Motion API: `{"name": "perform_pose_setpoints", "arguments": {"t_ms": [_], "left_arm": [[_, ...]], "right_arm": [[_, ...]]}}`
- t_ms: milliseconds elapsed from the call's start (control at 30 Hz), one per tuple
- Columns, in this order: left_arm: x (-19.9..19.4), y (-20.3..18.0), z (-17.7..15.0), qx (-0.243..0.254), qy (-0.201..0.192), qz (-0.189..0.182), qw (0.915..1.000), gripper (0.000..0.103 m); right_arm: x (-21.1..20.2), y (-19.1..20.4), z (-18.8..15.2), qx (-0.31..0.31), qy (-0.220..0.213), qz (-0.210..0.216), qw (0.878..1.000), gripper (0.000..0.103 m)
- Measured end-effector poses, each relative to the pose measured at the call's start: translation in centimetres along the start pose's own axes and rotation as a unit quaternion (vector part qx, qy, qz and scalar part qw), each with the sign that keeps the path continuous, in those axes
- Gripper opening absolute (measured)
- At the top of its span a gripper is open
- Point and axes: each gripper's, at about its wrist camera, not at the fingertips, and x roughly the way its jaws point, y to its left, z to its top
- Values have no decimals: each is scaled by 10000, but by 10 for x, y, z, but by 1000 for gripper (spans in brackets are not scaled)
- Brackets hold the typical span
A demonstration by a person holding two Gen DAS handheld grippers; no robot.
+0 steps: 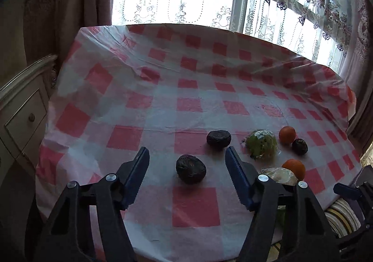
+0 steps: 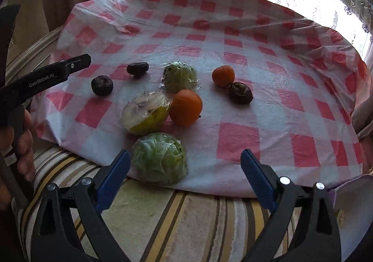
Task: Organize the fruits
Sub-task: 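Move both tools back over the tablecloth toward the remaining fruit, then grasp the dark plum with the left tool while the right tool grasps the green bagged fruit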
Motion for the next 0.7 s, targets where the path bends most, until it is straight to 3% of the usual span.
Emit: {"name": "perform_pose_setpoints", "arguments": {"t_ms": [500, 700], "left_arm": [[39, -12, -12, 303, 668, 127, 9972, 65], [55, -19, -13, 579, 852, 368, 9940, 58]], "right_arm": [[29, 3, 1, -55, 344, 231, 9991, 90], [29, 7, 0, -157, 338, 204, 9991, 90]]}}
